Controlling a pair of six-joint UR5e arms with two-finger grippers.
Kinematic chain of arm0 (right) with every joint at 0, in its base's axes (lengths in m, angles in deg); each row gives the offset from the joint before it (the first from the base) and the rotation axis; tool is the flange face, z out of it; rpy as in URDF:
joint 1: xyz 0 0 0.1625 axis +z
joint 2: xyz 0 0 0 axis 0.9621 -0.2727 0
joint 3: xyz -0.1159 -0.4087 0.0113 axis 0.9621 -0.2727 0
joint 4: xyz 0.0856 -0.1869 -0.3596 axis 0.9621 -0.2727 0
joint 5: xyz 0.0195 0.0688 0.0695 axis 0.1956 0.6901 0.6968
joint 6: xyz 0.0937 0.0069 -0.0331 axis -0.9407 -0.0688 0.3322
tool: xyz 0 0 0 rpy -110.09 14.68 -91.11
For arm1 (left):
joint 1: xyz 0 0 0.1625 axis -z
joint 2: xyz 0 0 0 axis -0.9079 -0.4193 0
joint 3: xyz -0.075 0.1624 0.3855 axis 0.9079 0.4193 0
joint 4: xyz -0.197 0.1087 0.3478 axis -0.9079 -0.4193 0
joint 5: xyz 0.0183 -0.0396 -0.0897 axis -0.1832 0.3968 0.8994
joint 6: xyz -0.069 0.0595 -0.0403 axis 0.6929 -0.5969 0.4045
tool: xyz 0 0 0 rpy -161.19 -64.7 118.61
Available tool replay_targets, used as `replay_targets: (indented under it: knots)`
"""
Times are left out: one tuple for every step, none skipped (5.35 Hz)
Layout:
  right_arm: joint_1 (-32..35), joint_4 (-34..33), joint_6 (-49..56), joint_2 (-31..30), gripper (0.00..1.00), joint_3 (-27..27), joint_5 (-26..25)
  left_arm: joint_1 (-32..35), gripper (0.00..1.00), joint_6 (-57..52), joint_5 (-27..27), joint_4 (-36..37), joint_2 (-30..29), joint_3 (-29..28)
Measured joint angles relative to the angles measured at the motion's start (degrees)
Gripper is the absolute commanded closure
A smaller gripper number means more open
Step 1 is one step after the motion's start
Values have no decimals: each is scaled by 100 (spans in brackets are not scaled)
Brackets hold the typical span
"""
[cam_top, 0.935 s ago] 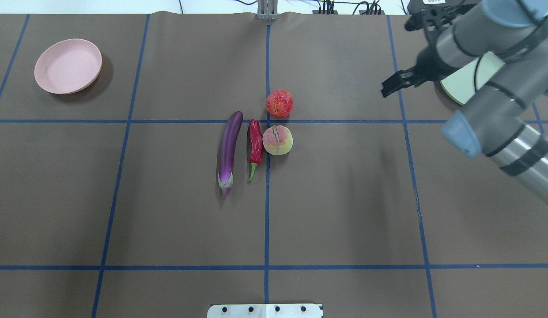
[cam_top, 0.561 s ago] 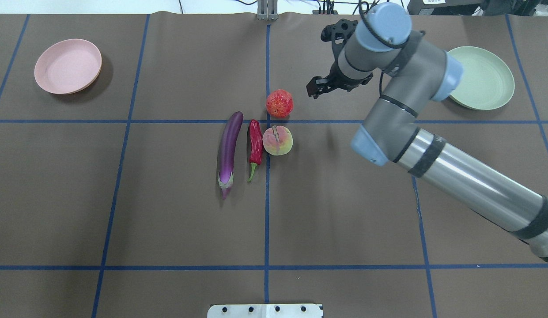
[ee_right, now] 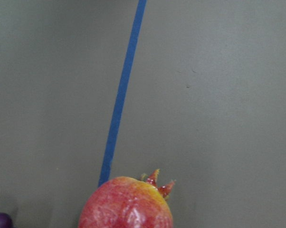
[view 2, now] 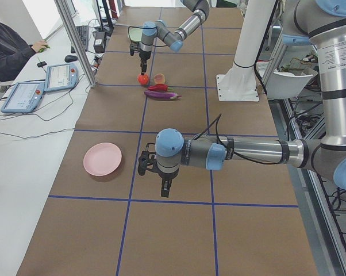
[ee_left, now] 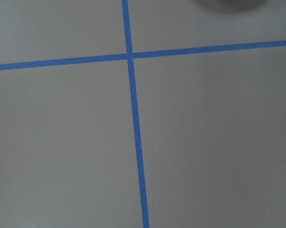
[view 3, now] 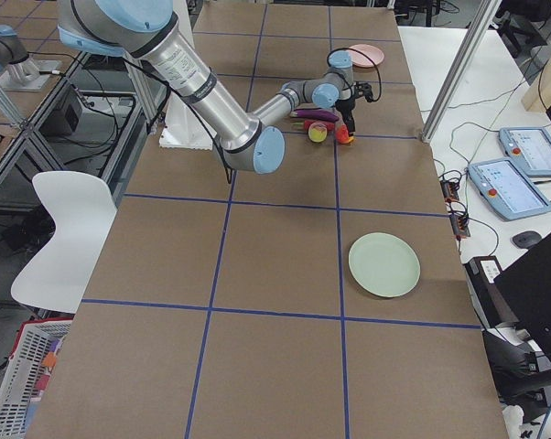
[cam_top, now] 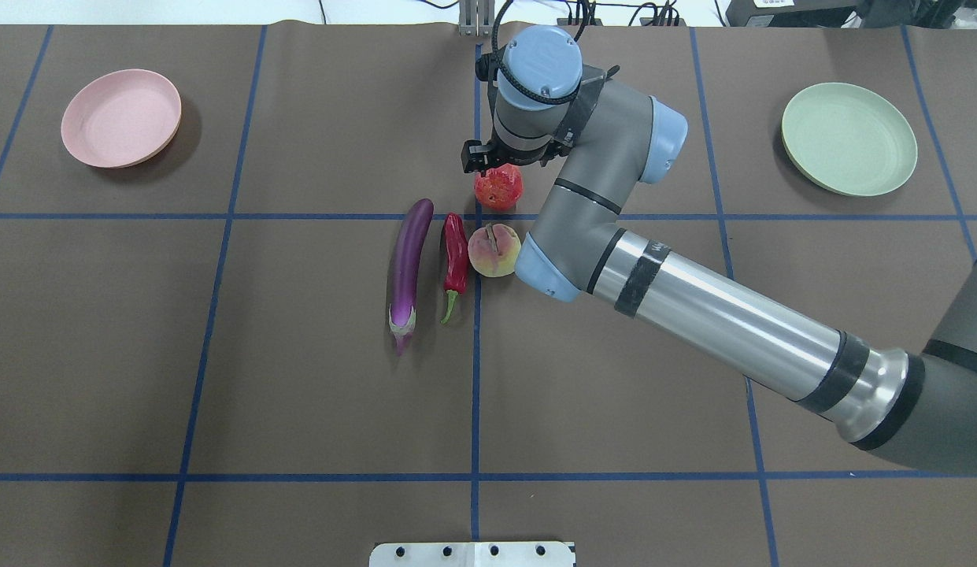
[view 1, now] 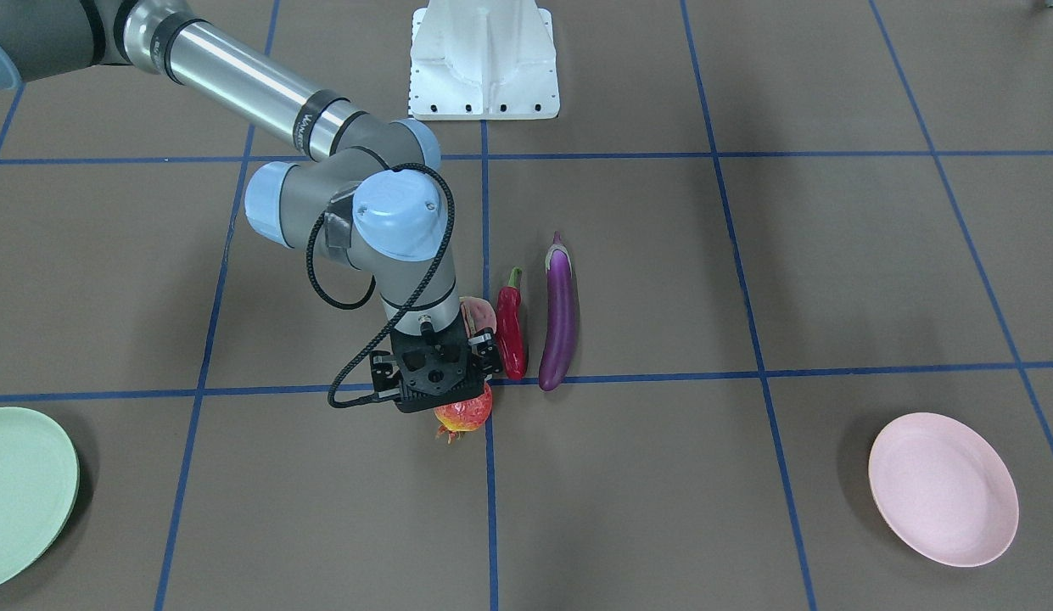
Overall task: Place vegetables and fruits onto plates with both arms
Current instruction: 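Lower the right gripper and grasp the red pomegranate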
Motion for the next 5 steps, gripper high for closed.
replay_targets:
  knots:
    - [-68, -1, -56, 103, 1, -135, -122, 0, 0, 0, -3, 3, 0, -2]
    - [-129, 1, -84, 174, 1, -234, -216, 0, 0, 0, -4, 5, 0, -3]
    - [-219, 6, -101, 210, 3, -325, -320, 0, 0, 0, -1, 4, 0, -3]
    - [-296, 7, -106, 219, 40, -410, -418, 0, 0, 0, 0, 7, 0, -3]
    - [-332, 7, -95, 219, 99, -465, -481, 0, 0, 0, -3, 8, 0, -3]
